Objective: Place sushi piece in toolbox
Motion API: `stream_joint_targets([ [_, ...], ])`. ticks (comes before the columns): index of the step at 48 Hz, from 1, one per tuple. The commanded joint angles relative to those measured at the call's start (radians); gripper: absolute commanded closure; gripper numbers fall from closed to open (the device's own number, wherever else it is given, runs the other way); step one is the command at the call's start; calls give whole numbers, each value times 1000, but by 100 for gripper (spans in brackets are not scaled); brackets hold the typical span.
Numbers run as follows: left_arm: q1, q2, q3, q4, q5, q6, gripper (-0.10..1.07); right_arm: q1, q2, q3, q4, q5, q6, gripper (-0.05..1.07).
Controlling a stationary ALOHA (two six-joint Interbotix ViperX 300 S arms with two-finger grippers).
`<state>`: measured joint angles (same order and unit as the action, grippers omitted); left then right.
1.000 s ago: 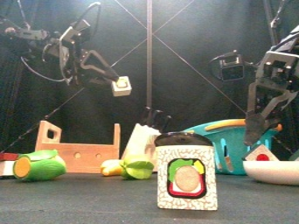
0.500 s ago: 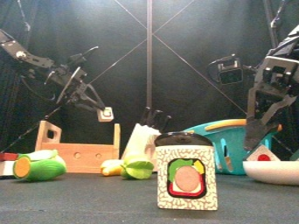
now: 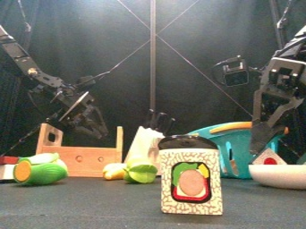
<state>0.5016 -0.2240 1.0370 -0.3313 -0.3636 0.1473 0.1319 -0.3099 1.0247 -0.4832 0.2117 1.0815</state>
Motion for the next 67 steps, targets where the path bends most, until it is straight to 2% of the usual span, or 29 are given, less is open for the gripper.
stream_joint_targets([
  [1,2,-3,-18,3,-9,3,18,0,-6,-9,2,-3,2,17],
  [22,-3,-60,15,35,-9,3,17,-2,-6,-14,2,-3,2,17],
  [49,-3,-60,17,35,-5,3,17,-2,-6,-14,0,-3,2,17],
  [64,-3,-63,46,35,-5,2,17,-5,-6,-15,-2,-3,0,17],
  [67,-20,-71,44,37,-5,3,17,-5,-6,-17,-3,-3,0,17],
])
